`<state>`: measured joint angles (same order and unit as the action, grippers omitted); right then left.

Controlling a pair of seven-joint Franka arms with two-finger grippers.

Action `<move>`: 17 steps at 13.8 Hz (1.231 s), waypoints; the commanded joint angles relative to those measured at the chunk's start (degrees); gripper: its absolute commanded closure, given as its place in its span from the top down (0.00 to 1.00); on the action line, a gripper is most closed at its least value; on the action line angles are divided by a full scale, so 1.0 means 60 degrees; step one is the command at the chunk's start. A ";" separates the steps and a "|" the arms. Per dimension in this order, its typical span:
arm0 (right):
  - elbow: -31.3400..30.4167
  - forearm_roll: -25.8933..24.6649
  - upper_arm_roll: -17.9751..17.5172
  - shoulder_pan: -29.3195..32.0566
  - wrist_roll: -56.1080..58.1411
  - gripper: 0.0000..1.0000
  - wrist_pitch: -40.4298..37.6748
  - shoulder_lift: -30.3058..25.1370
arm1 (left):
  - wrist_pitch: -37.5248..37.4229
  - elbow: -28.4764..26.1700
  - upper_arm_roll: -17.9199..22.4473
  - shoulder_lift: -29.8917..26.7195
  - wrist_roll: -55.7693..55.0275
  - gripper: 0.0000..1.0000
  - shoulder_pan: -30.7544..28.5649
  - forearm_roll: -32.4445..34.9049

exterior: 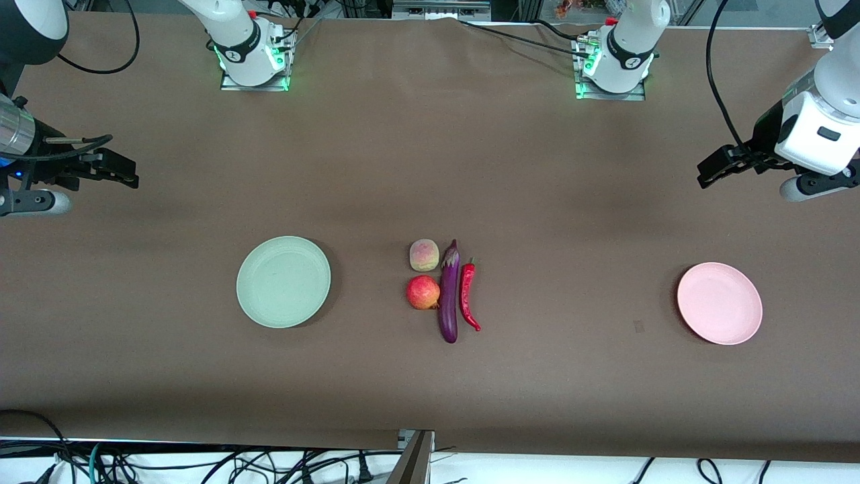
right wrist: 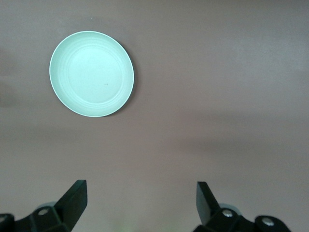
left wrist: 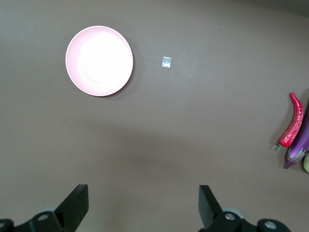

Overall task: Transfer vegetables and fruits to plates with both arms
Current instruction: 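Move the right gripper past the green plate toward the peach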

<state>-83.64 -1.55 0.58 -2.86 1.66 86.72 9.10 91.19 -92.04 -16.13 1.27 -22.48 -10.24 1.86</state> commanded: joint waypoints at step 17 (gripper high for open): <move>0.0053 0.0023 -0.0111 -0.0138 0.0016 1.00 0.0779 0.1411 | 0.0036 -0.0232 -0.0036 -0.0255 -0.0091 1.00 -0.0036 -0.0047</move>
<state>-83.67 -1.53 0.29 -3.16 1.66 90.13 16.34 91.19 -92.04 -16.14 1.22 -22.48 -10.23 1.86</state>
